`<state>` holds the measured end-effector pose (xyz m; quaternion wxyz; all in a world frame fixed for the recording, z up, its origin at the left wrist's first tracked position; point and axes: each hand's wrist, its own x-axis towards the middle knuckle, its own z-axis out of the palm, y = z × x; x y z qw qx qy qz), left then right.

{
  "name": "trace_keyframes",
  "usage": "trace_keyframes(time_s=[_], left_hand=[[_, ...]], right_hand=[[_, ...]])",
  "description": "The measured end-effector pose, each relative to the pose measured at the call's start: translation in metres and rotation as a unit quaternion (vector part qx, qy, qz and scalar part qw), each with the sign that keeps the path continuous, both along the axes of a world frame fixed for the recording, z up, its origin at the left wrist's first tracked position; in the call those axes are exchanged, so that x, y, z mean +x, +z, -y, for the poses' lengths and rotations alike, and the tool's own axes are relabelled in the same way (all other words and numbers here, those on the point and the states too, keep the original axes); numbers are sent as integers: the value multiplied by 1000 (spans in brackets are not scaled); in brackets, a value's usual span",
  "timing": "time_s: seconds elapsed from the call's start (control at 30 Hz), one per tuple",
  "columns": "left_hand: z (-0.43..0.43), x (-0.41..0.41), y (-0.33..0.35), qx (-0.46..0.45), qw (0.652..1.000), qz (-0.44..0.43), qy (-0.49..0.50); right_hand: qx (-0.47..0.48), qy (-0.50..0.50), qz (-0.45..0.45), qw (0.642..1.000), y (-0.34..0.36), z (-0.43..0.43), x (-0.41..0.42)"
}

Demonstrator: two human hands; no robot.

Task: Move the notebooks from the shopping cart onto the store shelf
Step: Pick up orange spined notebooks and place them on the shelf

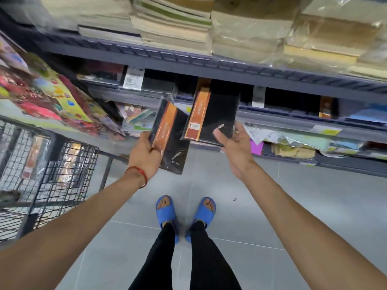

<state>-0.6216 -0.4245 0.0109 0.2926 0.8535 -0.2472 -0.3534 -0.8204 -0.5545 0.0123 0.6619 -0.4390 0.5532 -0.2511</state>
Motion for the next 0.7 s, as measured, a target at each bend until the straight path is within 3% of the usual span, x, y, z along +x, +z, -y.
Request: trace_keyframes(time_s=[0.13, 0.33, 0.7], left_hand=[[0, 7, -6, -24, 1000, -19, 8], [-3, 16, -13, -33, 999, 7, -27], [-5, 30, -42, -87, 994, 27, -68]], right_hand=[[-65, 54, -47, 995, -9, -10, -5], [-207, 55, -165, 963, -26, -14, 8], [-319, 12, -207, 925, -58, 27, 32]])
